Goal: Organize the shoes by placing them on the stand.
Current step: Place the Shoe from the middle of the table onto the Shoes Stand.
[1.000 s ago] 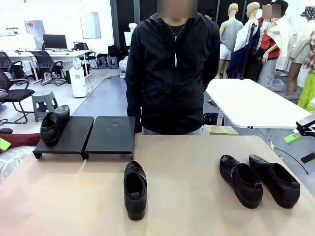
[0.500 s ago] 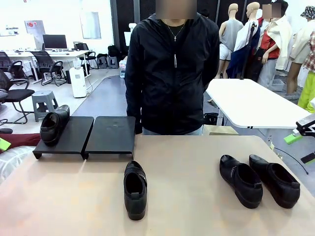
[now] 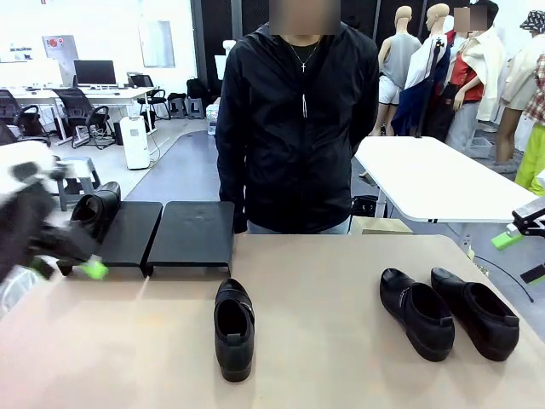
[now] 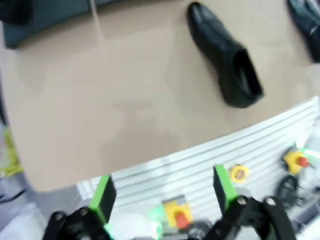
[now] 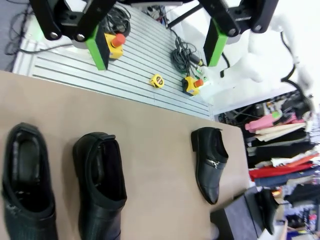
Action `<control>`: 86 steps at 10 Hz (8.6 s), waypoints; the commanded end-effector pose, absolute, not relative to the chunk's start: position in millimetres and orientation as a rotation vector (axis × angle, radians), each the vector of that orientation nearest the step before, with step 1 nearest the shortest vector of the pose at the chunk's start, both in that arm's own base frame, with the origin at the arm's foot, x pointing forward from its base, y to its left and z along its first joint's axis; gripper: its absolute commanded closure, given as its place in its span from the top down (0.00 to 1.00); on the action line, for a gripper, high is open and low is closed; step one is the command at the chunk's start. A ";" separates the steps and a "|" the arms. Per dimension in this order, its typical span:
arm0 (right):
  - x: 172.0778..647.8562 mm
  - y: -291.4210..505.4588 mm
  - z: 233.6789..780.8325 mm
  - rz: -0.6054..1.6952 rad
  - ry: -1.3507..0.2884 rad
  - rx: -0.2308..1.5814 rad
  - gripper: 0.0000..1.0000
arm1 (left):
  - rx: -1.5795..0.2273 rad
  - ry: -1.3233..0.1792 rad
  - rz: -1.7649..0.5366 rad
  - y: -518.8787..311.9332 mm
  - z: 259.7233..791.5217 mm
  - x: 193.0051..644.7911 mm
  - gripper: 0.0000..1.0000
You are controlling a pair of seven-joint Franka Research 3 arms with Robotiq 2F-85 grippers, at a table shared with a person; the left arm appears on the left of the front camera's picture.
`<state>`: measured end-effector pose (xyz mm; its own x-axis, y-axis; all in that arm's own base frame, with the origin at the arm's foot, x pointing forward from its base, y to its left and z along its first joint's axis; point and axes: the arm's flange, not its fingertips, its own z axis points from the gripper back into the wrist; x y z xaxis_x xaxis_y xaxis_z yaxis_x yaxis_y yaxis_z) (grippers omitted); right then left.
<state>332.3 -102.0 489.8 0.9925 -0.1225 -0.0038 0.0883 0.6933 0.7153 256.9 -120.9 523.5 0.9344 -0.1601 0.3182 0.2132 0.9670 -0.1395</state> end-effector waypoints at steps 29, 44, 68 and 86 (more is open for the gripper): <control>332.0 -103.6 492.9 -0.122 -0.036 0.792 1.00 | -0.013 0.039 0.017 -307.7 340.9 388.8 1.00; 332.0 -103.6 492.9 -0.122 -0.036 0.792 1.00 | -0.029 -0.156 -0.038 -314.9 374.3 385.6 0.00; 332.0 -103.6 492.9 -0.122 -0.036 0.792 1.00 | 0.088 -0.560 0.030 -57.3 477.7 565.8 0.00; 332.0 -103.6 492.9 -0.122 -0.036 0.792 1.00 | 0.148 -0.487 0.173 -58.3 501.6 548.7 1.00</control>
